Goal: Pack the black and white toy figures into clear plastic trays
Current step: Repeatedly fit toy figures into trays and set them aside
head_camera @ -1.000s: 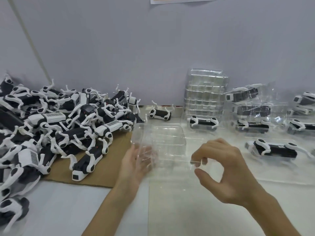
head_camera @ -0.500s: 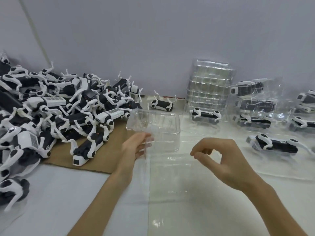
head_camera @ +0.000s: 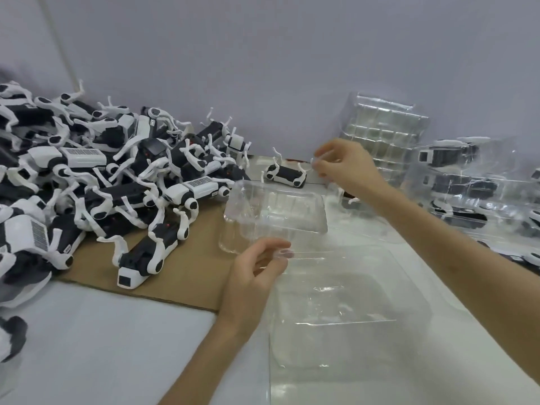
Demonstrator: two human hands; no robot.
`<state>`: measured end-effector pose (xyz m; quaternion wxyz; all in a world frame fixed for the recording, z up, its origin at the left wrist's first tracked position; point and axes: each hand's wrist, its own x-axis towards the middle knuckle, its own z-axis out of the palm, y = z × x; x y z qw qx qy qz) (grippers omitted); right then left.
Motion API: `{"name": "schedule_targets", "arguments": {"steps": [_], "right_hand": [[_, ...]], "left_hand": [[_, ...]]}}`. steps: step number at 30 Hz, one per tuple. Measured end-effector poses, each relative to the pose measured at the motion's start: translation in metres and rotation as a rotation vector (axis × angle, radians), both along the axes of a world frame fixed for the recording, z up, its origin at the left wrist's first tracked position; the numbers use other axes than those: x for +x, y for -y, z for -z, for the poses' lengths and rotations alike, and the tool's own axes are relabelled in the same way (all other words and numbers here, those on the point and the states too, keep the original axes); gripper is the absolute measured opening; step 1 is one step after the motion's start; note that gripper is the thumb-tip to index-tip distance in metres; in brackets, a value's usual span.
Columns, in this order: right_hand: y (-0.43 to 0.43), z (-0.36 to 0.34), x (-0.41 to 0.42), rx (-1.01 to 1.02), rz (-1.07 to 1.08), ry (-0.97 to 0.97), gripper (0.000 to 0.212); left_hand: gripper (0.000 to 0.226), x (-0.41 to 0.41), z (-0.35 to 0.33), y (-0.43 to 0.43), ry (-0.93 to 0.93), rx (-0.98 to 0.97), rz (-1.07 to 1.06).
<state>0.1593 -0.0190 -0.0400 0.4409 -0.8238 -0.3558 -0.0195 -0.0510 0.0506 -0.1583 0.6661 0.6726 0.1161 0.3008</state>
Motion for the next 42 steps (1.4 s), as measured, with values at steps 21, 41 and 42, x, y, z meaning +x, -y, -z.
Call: {"name": "schedule_targets", "arguments": {"steps": [21,41,42], "right_hand": [[-0.072,0.009,0.043,-0.214,0.221,0.216,0.023],[0.118,0.038,-0.131,0.77,-0.096,-0.57,0.018],[0.12,0.039,-0.131,0.793,-0.12,-0.561,0.02]], "left_hand": [[0.025,0.0,-0.006,-0.004,0.03,-0.021,0.032],[0.033,-0.021,-0.056,0.0,0.233,0.181,0.135],[0.032,-0.022,-0.056,0.002,0.226,0.165,0.11]]}}
